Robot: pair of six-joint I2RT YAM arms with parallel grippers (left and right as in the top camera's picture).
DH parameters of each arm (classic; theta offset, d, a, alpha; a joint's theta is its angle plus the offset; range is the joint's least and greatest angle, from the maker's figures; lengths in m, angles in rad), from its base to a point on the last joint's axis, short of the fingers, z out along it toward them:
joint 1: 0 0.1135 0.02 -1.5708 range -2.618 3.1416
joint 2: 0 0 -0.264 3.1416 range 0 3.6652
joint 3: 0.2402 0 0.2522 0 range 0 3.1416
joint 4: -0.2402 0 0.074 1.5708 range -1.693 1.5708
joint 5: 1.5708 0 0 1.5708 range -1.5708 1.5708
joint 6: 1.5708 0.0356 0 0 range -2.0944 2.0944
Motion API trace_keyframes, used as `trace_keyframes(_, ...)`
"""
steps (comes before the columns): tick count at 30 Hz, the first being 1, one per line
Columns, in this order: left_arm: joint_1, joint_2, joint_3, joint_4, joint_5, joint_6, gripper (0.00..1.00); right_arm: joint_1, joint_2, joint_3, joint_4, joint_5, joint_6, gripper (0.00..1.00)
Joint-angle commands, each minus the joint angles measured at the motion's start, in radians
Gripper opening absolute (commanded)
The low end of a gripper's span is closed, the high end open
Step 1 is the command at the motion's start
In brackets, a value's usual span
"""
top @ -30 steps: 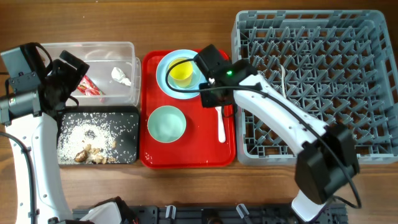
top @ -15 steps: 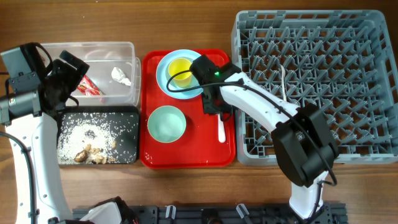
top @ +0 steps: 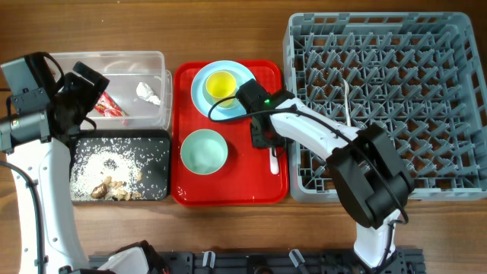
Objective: Sort waste into correct bins and load items into the dishwasher rack
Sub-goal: 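Move the right gripper to the white fork and grasp it, then lower the white fork into the dish rack and open the right gripper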
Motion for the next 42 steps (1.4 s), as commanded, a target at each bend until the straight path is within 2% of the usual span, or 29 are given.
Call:
trace_keyframes(1,0.005,-0.006,0.008,0.002,0.005,0.016,1.00,0.000,0.017,0.003,-0.010,0.017,0.004,0.06)
trace_keyframes(5,0.005,-0.006,0.008,0.002,0.005,0.016,1.00,0.000,-0.006,0.080,-0.052,-0.009,-0.023,0.04)
trace_keyframes(10,0.005,-0.006,0.008,0.002,0.005,0.016,1.00,-0.003,-0.095,0.267,-0.138,-0.025,-0.108,0.04)
trace_keyframes(13,0.005,-0.006,0.008,0.002,0.005,0.016,1.00,-0.034,-0.162,0.318,-0.192,0.087,-0.127,0.04)
trace_keyframes(17,0.005,-0.006,0.008,0.002,0.005,0.016,1.00,-0.147,-0.272,0.319,-0.290,0.202,-0.156,0.04)
trace_keyframes(21,0.005,-0.006,0.008,0.002,0.005,0.016,1.00,-0.318,-0.302,0.316,-0.370,0.200,-0.211,0.04)
trace_keyframes(25,0.005,-0.006,0.008,0.002,0.005,0.016,1.00,-0.451,-0.296,0.269,-0.384,0.037,-0.341,0.04)
trace_keyframes(34,0.005,-0.006,0.008,0.002,0.005,0.016,1.00,-0.495,-0.294,0.117,-0.272,0.023,-0.414,0.05)
trace_keyframes(42,0.005,-0.006,0.008,0.002,0.005,0.016,1.00,-0.495,-0.293,0.100,-0.263,0.022,-0.414,0.06)
